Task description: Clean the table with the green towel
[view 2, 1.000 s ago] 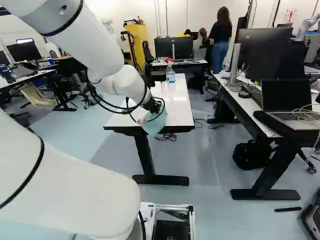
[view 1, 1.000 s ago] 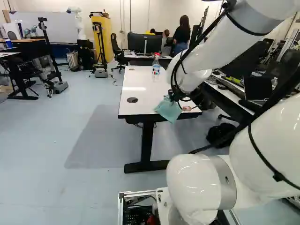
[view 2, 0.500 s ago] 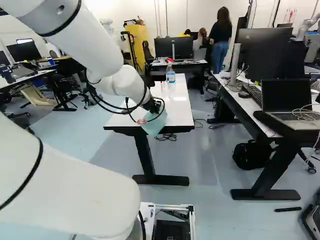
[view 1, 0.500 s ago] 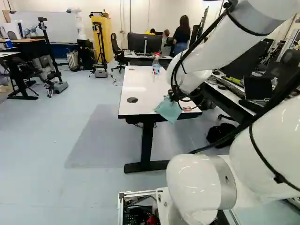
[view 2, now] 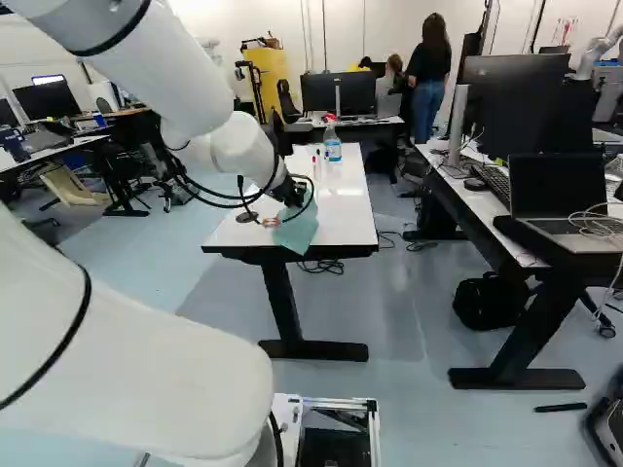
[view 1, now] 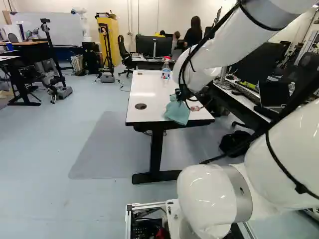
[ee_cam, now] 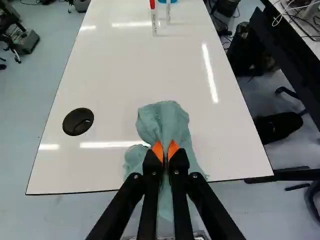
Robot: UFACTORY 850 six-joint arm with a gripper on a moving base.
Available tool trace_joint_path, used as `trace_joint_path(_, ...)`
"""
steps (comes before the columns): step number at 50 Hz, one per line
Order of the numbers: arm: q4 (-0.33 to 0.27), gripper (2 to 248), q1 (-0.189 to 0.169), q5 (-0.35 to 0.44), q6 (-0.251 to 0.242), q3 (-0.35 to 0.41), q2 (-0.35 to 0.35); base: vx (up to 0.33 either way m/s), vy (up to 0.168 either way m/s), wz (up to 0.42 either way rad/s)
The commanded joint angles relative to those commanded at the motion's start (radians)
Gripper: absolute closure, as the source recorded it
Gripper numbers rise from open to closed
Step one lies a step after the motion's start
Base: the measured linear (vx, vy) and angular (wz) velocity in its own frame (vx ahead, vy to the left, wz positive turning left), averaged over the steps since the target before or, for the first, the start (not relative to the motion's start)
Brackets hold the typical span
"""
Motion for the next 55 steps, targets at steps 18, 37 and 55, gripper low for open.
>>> trace_joint_path(18, 0.0, 218, 0.069, 0.0, 0.0, -0.048, -0.054, 0.0, 0.0, 0.0)
trace_joint_path(37, 0.0, 218, 0.141, 0.0, 0.0, -0.067, -0.075, 0.0, 0.0, 0.0)
trace_joint_path(55, 0.0, 218, 0.207, 0.0, 0.0, -0.095, -0.106, 0.0, 0.0, 0.0)
